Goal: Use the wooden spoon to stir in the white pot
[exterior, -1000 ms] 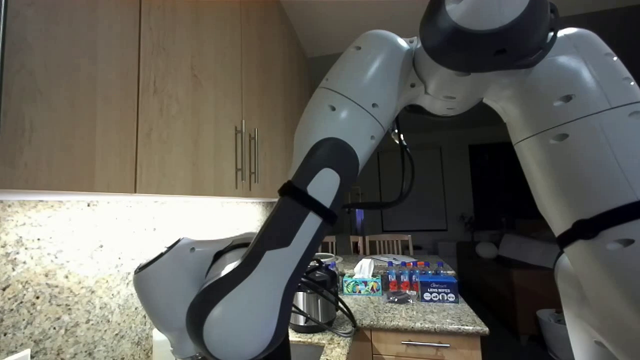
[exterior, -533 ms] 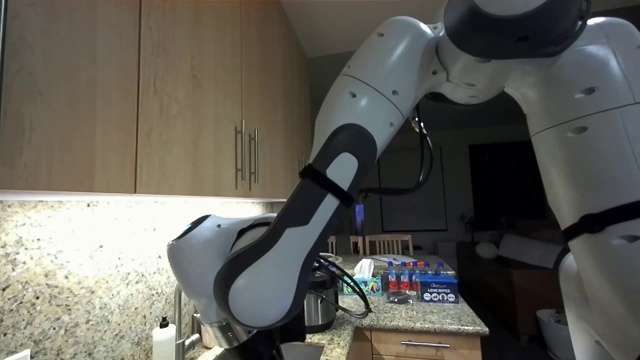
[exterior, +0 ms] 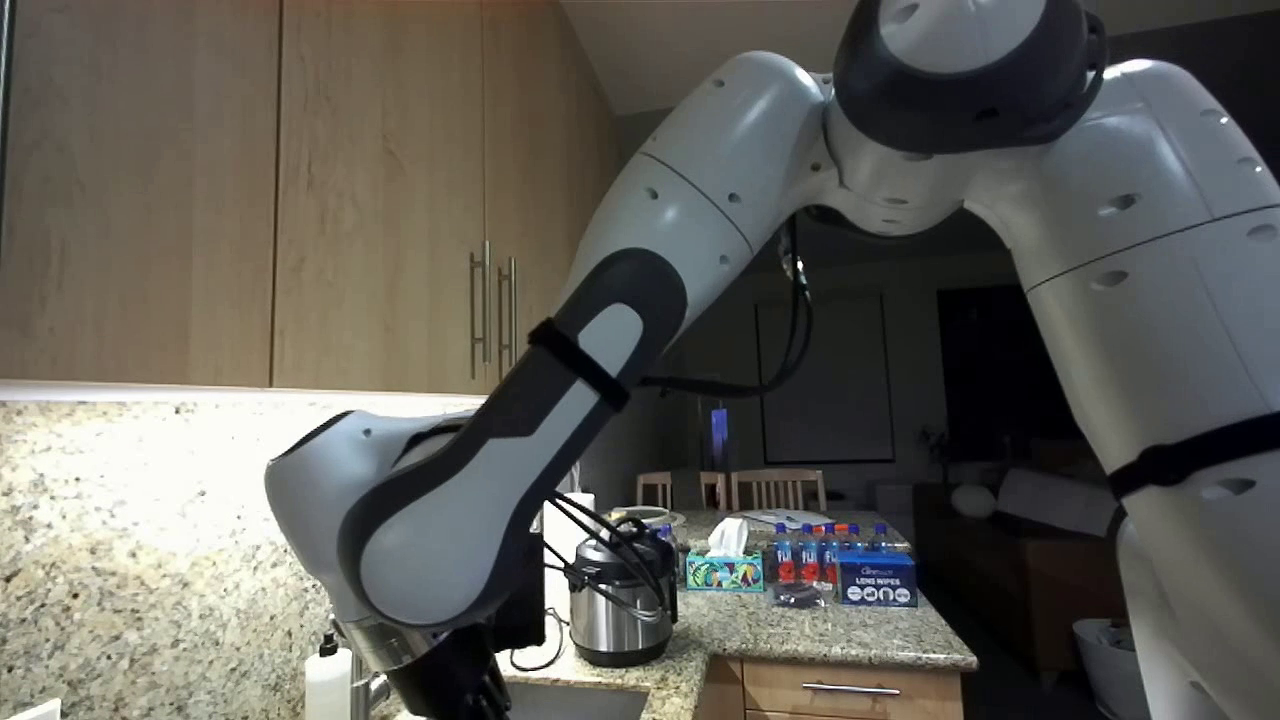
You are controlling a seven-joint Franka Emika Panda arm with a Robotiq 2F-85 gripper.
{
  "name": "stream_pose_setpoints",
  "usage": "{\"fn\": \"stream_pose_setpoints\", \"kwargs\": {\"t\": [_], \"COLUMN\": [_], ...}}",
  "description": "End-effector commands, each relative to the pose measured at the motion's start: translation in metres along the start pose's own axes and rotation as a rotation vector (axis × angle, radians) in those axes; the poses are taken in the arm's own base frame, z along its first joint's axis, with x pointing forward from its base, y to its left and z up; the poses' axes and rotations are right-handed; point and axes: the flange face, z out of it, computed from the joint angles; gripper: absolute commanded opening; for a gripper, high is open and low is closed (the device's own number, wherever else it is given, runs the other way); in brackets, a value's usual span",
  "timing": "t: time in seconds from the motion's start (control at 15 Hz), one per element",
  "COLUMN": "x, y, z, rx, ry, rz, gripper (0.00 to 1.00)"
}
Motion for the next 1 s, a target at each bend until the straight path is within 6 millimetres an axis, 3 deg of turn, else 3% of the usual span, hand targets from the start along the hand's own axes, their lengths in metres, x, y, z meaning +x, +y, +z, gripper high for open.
{"fn": "stream_pose_setpoints", "kwargs": {"t": [0.0, 0.27, 0.53, 0.93], "x": [0.033, 0.062, 0.078, 0.076], "y": [-0.001, -0.015, -0.033, -0.041], "z": [-0.009, -0.016, -0.021, -0.007], "rx": [0.018, 0.008, 0.003, 0.036], "ry": [-0.023, -0.037, -0.075, -0.121], "rz": [-0.067, -0.11, -0.171, -0.232], "gripper": [0.09, 0.09, 0.09, 0.09]}}
